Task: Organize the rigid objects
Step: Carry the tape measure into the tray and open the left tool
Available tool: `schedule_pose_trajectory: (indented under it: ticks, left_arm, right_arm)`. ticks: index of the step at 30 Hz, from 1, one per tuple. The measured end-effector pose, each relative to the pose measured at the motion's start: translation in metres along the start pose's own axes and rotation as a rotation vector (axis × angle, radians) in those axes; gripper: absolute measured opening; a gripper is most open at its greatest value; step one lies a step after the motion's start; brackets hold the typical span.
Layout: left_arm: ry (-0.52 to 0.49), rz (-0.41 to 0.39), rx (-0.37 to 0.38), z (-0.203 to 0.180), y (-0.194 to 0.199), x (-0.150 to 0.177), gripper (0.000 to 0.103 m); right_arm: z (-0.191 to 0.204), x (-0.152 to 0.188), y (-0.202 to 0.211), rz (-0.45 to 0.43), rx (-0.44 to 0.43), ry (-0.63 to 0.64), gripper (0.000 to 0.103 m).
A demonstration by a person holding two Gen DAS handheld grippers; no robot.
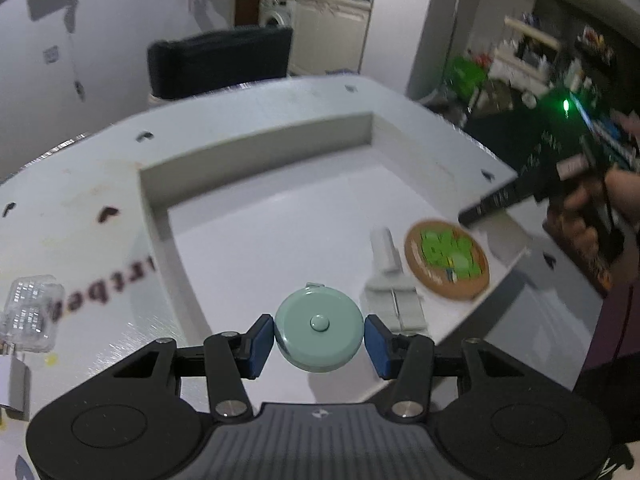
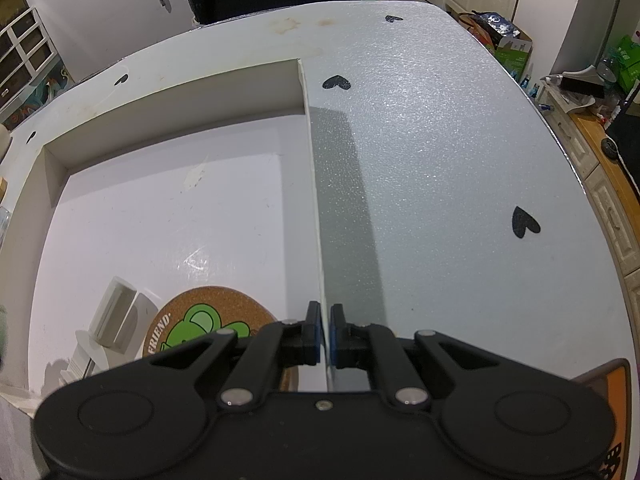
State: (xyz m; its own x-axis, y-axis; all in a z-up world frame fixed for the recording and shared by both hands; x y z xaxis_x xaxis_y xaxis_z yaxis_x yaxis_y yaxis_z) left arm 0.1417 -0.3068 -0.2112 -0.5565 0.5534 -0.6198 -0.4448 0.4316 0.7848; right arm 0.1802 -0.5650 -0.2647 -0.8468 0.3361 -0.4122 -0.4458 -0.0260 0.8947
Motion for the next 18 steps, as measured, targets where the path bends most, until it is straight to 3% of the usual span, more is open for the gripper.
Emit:
schedule_pose_trajectory:
  ticks: [8, 18]
  left_arm:
    - [0.002, 0.069, 0.025, -0.005, -0.015, 0.008, 0.050]
    - [0.020, 0.092, 0.032, -0.004, -0.018, 0.013, 0.051]
  right_arm:
    - [0.000, 0.001, 0.000, -0.002, -0.001, -0.003, 0.006]
    - [-0.001, 0.000, 0.000, -0.001, 0.000, -0.002, 0.006]
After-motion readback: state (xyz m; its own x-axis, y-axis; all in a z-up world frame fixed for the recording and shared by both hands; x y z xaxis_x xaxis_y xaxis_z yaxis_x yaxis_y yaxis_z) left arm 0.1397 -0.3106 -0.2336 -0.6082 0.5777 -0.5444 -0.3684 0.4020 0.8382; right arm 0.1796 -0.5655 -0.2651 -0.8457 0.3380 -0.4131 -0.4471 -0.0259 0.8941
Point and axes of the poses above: each gripper's, at about its wrist camera, not at the fingertips, and y roughly against the way its jaws point, z to its left, x to its underside, the point moved 8 cm from there along -y, roughly the way its jaws point, and after that the axes turned 10 degrees about -y, right-handed, at the moved point
